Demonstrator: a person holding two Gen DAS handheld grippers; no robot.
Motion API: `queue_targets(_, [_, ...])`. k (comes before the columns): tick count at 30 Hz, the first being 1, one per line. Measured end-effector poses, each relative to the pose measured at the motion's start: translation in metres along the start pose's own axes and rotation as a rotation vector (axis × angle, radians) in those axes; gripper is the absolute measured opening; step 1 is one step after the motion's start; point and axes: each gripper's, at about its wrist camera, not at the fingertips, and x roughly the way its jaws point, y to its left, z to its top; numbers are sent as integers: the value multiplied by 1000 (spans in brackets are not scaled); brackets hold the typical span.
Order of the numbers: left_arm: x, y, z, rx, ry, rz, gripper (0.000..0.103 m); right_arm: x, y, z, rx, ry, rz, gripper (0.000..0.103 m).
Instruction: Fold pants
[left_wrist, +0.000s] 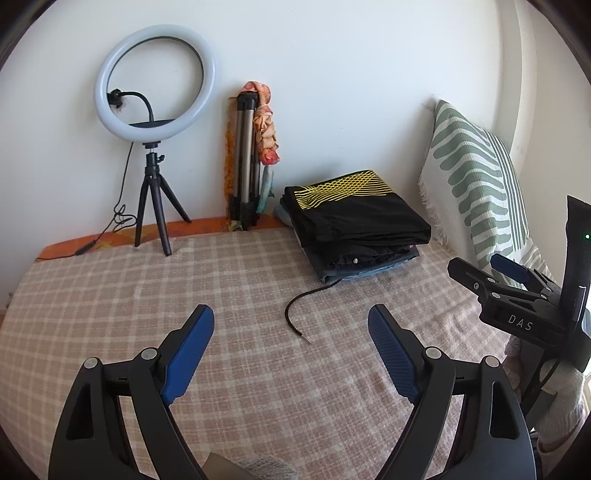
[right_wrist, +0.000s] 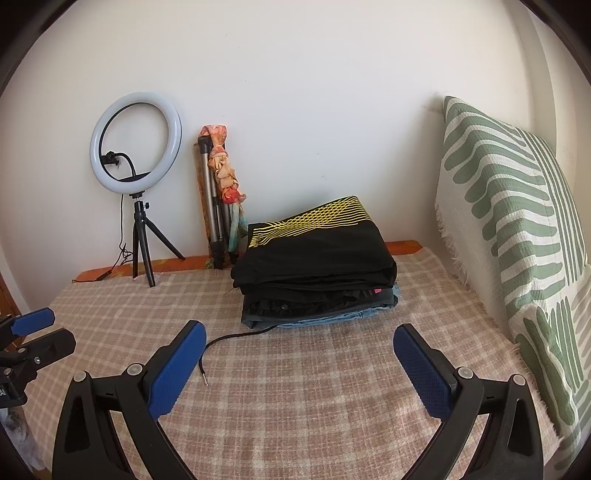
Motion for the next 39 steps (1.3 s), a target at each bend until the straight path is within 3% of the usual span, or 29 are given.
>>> queue_targets(39, [-8, -6, 2, -12, -15, -10, 86, -4, 6, 0, -4, 1, -1, 103])
